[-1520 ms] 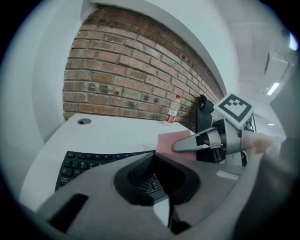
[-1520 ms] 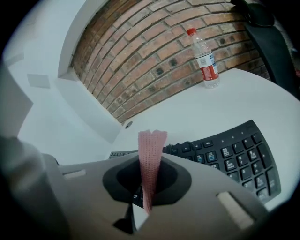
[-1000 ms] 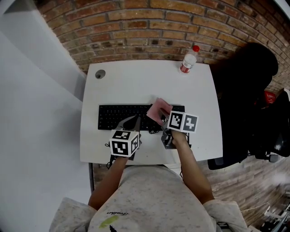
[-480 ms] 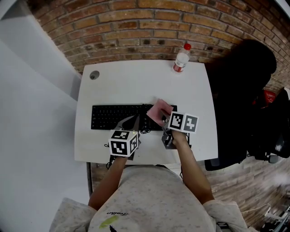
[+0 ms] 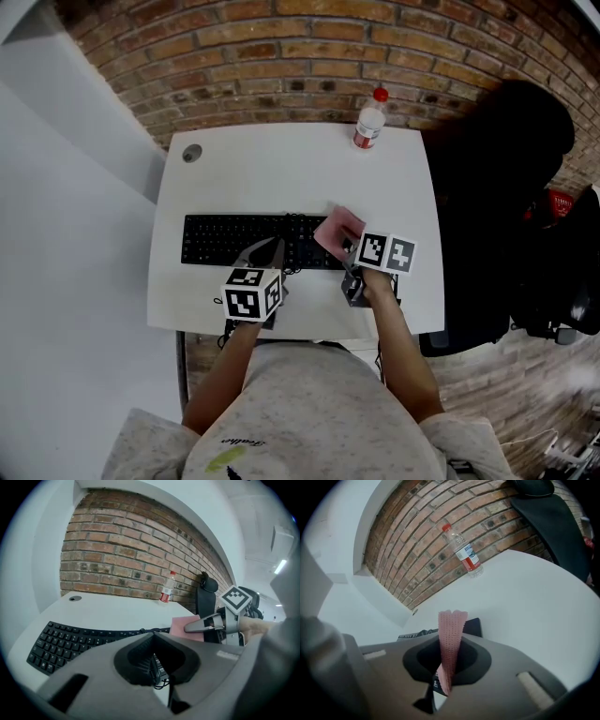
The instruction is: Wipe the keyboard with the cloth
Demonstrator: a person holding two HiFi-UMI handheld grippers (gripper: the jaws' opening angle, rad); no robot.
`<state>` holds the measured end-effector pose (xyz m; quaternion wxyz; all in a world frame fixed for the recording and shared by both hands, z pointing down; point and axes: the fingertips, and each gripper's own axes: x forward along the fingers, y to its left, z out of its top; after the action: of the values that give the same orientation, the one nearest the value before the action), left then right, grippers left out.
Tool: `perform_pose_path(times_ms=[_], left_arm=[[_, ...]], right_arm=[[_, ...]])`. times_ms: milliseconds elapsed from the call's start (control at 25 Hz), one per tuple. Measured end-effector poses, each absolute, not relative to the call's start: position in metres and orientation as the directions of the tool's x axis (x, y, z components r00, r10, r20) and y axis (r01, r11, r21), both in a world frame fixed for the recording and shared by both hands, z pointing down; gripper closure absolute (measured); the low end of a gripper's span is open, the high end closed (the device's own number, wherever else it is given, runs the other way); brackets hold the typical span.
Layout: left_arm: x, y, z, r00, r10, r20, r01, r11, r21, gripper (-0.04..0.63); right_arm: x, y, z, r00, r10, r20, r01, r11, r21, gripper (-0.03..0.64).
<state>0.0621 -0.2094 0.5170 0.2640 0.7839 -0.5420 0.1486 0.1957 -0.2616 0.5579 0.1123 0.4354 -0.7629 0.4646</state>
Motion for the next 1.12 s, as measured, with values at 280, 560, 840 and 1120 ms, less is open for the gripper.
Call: perform_pose_path(times_ms=[280,560,840,1120], left_arm=[[0.065,-0.207,0.516,0.36,-0.774,0.521,-0.931,-0.264,0.251,0.6],[0.06,-0.207,0.517,0.37,-0.766,0.525,-0.928,-0.272,0.256,0.6],[0.047,-0.206,0.518,0.401,-0.748,0.529,-0.915,-0.305,0.263,0.6],[0.021,-0.204,0.514,0.42,-0.742,0.523,-0.907,-0.324,0.269,0.6]], right_arm=[[0.221,-0.263,0.561,-0.567,-0.576,0.588,-0.786,0.165,-0.596,0.591],[0.24,-0.265,0.562,-0.523,-0.609,0.596,-0.802,0.117,-0.585,0.591],[0.236,-0.262,0.54,-0.517,-0.652,0.555,-0.786,0.104,-0.61,0.591],[0.191,-0.257,0.486,-0.561,-0.687,0.462,-0.751,0.189,-0.632,0.591]])
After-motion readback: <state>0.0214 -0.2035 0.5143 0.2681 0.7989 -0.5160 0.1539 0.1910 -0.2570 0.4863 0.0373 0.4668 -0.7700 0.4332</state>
